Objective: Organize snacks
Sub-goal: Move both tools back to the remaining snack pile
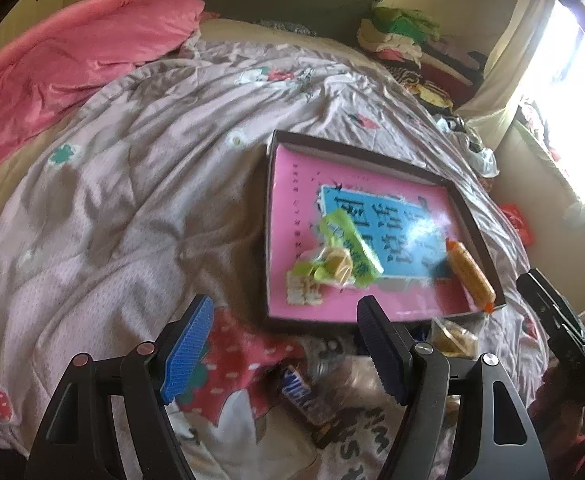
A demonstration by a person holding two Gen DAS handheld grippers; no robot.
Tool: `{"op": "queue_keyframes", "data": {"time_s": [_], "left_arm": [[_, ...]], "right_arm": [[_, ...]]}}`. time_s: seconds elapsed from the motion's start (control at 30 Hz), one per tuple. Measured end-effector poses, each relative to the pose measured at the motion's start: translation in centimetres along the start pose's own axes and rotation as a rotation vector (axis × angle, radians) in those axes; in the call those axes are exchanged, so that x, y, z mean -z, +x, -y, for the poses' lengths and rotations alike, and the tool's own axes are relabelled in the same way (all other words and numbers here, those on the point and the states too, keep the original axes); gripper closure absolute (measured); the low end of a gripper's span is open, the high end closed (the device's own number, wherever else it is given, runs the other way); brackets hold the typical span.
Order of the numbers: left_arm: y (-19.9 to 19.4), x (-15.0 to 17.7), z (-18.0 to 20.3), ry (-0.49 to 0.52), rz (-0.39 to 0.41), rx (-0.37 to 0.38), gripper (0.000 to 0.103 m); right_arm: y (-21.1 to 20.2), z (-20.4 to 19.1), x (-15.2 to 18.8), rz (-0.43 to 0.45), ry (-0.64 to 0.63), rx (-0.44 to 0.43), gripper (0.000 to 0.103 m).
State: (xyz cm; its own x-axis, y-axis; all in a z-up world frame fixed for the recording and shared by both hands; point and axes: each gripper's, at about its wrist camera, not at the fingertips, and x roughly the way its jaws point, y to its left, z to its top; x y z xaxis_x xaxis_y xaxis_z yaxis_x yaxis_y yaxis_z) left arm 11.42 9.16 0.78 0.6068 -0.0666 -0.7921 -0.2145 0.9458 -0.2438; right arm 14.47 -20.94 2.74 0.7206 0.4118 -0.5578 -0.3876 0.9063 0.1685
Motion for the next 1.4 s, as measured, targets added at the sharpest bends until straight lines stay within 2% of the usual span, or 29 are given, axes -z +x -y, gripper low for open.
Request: {"op": "queue_keyframes", "data": {"time_s": [0.27,0.53,1.27,1.33,1.4], "left_arm": [[0.2,1.6,-0.8,-0.002,-0.046,-0.018,0.027],[-0.5,3.0,-1.4,-0.004,-0.068,-0.003,0.027],[0.0,6.5,0.7,0.075,-0.145,0.053,0.028],[0.4,6.8,1.0,0.079,-0.152,0.05,0.029],[0.8,7.0,1.2,0.076,-0.16,0.043,0.034]], "right_arm": [[-0.5,-1.6,1.0,-0.021,-0.045,-0.016,0.034],[-0.7,-2.2,1.5,-0.036,-0.061,-0.025,0.034],[-1.3,-3.4,2.8,-0.073,-0.096,-0.049,0.034],[-1.3,-3.5,3.1,-0.082,-0.101,-0.055,0.034],[-1.2,-3.7,3.2,-0.086,-0.112,-0.055,0.034]]}}
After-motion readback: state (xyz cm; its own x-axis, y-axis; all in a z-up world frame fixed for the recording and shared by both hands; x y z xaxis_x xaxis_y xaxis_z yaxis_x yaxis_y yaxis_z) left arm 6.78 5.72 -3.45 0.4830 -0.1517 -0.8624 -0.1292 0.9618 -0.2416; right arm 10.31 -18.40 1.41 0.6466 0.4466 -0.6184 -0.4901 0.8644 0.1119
